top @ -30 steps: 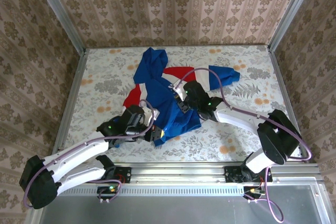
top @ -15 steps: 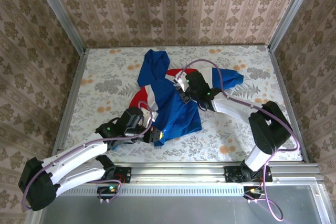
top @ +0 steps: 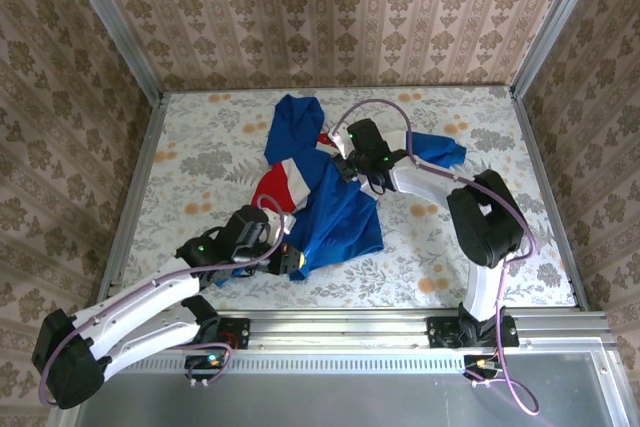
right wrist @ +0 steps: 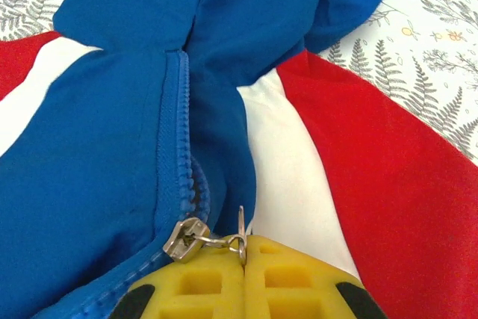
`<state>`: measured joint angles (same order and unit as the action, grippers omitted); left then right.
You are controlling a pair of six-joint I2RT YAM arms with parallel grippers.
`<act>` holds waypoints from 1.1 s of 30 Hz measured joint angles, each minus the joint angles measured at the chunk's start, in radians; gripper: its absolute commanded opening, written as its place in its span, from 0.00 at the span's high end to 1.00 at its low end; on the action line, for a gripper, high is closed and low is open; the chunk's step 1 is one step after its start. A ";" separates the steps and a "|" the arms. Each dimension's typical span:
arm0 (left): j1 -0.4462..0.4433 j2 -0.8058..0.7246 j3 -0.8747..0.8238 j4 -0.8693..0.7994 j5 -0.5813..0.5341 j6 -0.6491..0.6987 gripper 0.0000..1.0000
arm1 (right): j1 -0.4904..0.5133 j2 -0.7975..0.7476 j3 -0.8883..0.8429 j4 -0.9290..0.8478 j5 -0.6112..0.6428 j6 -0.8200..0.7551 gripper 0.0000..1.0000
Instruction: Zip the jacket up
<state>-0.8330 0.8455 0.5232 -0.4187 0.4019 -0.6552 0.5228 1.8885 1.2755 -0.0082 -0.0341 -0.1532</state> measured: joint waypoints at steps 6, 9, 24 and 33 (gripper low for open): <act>0.039 -0.024 -0.006 -0.034 0.005 -0.003 1.00 | -0.009 0.088 0.106 0.000 -0.011 0.008 1.00; 0.060 -0.024 -0.006 -0.049 0.012 -0.003 1.00 | -0.012 0.126 0.157 0.000 -0.023 0.015 1.00; 0.143 0.000 -0.006 -0.069 0.055 -0.002 1.00 | -0.073 0.269 0.381 -0.049 -0.050 0.026 1.00; 0.175 0.069 0.005 -0.063 0.066 0.022 1.00 | -0.095 0.370 0.562 -0.139 -0.086 -0.002 1.00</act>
<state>-0.6582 0.9142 0.5278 -0.4816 0.4683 -0.6331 0.4278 2.2581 1.8378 -0.1474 -0.1204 -0.1551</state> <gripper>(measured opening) 0.048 0.039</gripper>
